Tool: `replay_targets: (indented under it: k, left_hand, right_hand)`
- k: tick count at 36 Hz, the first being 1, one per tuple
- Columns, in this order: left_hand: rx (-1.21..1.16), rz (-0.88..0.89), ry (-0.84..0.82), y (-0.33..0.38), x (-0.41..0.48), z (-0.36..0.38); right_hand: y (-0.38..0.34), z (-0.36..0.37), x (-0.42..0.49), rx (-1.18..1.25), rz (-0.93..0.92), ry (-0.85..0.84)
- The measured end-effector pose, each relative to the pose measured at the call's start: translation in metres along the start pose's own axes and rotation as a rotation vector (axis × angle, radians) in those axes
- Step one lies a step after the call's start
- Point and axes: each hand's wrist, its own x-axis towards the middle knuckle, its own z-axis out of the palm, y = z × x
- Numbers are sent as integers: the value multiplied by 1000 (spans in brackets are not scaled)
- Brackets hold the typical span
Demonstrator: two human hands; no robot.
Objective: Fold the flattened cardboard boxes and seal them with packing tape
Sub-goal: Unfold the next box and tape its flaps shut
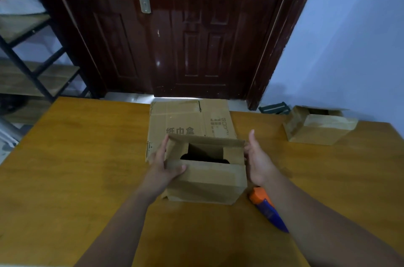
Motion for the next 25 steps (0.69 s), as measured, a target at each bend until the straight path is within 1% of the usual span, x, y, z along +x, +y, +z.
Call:
replay_targets:
  k: [2,4,7,8,9,11,12,13,16,18,19,21,23,25]
  left_hand:
    - [-64,36,40,0,-1,7]
    - [-111,60,41,-2,0,12]
    - [-28,54,-5,-5,1,17]
    - [-16,48,-19,-5,1,17]
    - [-24,42,-26,-5,0,17]
    - [-64,31,-15,-4,-2,17]
    - [-78,22,1,-4,-3,16]
    - [-83,18,25,-5,-3,17]
    - [-75,65,171,-8,-5,23]
    - [-110,73,239,-5,-7,28]
    - [-122,50,246,-3,-7,29]
    - [-101,-28,205,0,-5,29]
    - [-71,-157,136,6,-3,28]
    - [-121,-291,87,14,-3,25]
  right_hand:
    - [-1,3,0,13,5,12]
    - [-2,5,0,-2,6,5]
    - [-6,4,2,-52,1,60]
    - [-8,3,3,-62,38,75]
    - [-8,3,3,-77,112,73]
    - [-10,5,-3,-151,310,60]
    - [-11,6,-7,-202,382,58]
    - [-11,7,-10,-240,417,54]
    - [-9,7,-14,-262,422,31]
    - [-10,7,-14,-280,409,12]
    - [-12,6,-14,-291,403,0]
    - [-15,5,-14,-310,384,-23]
    - [-16,3,-16,-327,360,-29]
    - [-16,2,-19,-342,341,-25]
